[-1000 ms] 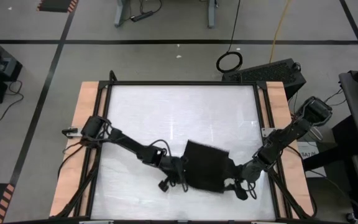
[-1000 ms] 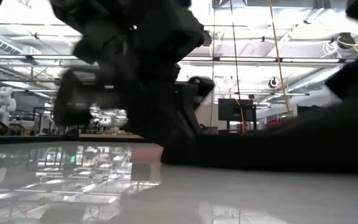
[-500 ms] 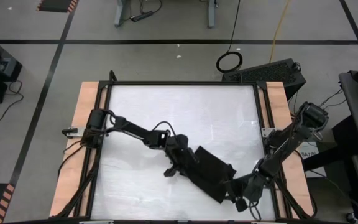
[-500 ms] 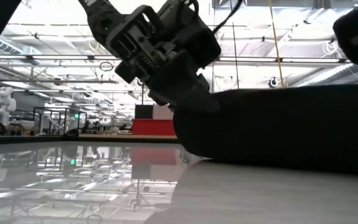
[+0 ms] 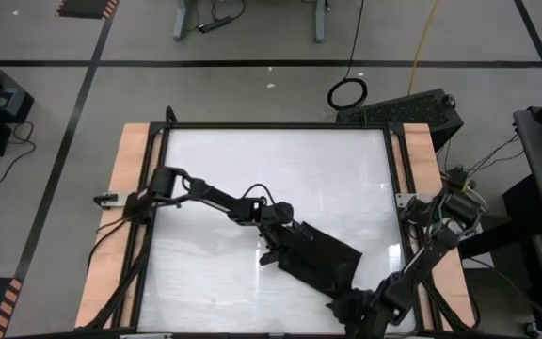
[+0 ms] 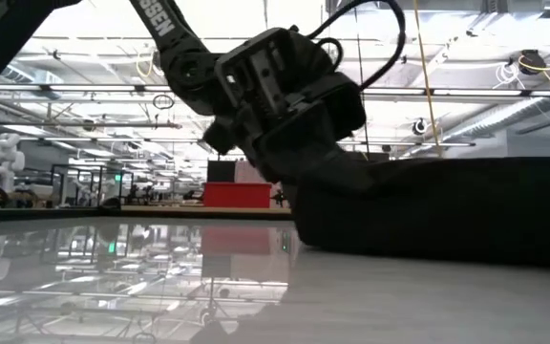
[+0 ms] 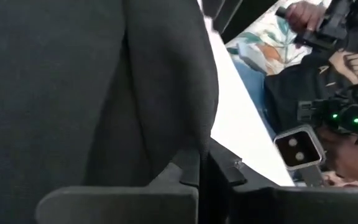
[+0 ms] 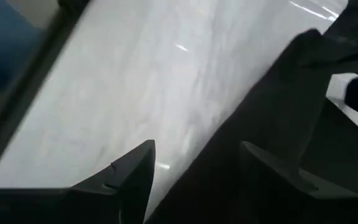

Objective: Roll towel
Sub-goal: Roll the black towel

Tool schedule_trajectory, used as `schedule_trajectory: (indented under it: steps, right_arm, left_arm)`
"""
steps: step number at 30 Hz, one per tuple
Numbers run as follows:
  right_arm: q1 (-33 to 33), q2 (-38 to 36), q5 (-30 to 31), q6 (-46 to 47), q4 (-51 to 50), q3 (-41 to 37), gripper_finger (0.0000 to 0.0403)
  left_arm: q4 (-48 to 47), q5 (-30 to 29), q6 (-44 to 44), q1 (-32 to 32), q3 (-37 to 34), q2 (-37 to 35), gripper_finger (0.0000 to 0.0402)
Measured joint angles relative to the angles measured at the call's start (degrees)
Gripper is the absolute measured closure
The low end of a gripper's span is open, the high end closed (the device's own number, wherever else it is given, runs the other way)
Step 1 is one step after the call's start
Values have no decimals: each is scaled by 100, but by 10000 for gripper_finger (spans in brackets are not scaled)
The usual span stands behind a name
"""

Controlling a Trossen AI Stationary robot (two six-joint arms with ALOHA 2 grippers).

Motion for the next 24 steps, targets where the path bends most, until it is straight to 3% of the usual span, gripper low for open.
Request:
schedule_trajectory:
  steps: [10, 18, 24]
  right_arm:
    - [411, 847, 377, 2226, -2729, 1169, 181]
    - [862, 916, 438, 3333, -3090, 1191, 181]
    - [925, 1389, 496, 3436, -3286, 1200, 181]
  left_arm:
    - [-206, 74, -326, 128, 255, 45, 391]
    - [-285, 80, -345, 250, 256, 41, 389]
    - [-274, 192, -379, 299, 255, 41, 388]
